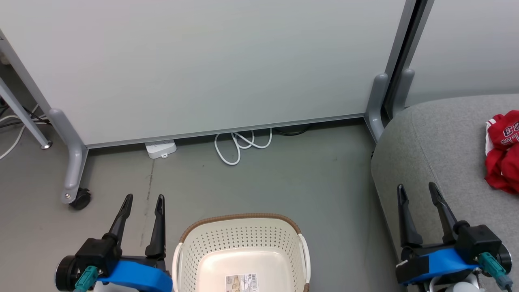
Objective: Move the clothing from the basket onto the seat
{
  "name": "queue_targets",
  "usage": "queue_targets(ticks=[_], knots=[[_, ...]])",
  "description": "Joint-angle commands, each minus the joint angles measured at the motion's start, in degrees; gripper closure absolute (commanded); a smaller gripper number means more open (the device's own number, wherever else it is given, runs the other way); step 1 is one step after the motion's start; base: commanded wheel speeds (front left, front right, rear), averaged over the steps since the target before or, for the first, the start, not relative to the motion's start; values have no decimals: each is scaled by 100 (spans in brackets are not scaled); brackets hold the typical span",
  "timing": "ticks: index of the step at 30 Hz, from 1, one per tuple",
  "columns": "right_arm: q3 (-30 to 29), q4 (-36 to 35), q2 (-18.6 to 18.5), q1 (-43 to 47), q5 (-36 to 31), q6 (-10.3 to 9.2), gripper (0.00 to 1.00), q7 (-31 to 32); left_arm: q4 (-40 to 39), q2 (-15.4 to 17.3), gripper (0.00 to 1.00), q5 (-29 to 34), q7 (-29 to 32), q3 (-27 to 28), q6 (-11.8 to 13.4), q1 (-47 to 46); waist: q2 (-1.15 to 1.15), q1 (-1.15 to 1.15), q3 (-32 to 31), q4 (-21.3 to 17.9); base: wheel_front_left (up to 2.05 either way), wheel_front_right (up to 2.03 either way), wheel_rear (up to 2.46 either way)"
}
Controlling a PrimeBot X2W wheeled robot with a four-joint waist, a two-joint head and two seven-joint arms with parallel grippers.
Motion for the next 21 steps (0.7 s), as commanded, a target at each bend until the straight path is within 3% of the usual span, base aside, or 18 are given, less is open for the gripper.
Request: queue_targets(ticks=[1,20,21], knots=[[-23,22,34,107,21,-6,0,1,20,-8,0,42,-16,74,-42,90,0,0,-23,26,0,0,0],[-22,172,76,204,21,-6,0,1,186,-217,0,310,-16,414,-225,220,0,0,-84,138,0,0,0],[-32,168,55,165,38,0,100,1,186,-232,100,290,2,403,-229,173,0,0,-85,137,0,0,0]])
